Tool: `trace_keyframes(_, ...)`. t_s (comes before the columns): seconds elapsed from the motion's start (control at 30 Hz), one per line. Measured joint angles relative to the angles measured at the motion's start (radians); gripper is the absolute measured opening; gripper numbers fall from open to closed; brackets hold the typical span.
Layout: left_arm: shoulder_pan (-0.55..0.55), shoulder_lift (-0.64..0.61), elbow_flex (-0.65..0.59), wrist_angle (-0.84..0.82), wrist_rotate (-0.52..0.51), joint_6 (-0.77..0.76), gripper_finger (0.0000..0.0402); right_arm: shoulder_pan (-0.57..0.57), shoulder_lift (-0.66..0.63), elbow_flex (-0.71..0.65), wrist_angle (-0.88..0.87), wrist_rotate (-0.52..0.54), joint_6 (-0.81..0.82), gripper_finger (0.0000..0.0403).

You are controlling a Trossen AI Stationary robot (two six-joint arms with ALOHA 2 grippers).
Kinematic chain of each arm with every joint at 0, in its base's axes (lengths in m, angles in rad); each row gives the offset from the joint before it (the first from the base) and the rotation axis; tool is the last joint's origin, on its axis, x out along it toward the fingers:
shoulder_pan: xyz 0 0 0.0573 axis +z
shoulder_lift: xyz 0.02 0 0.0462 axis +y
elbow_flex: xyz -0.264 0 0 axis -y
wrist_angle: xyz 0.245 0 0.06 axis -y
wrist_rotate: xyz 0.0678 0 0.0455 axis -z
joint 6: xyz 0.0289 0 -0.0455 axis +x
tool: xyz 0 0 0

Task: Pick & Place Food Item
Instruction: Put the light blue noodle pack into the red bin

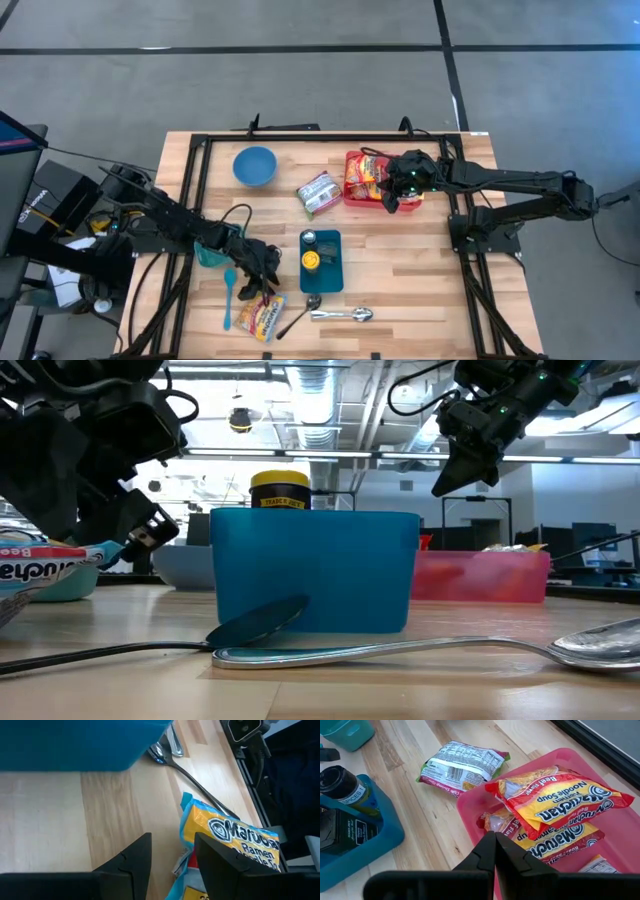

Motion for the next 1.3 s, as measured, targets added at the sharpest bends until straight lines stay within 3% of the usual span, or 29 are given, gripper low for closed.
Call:
trace_keyframes(0.3,0.001,0.0,0.0,0.058,0.003,0.003,0.0144,0.0,0.0,0.0,0.0,0.0,0.0,0.0001)
trace_keyframes(0.5,0.001,0.024,0.001,0.148,0.059,0.004,0.0144,0.0,0.0,0.0,0.0,0.0,0.0,0.0001)
trace_keyframes(1.0,0.03,0.026,0.001,0.147,0.035,0.007,0.0144,0.0,0.0,0.0,0.0,0.0,0.001,0.0001)
trace_keyframes(1.3,0.036,0.16,0.011,0.219,0.063,-0.018,0.0144,0.0,0.0,0.0,0.0,0.0,0.001,0.0001)
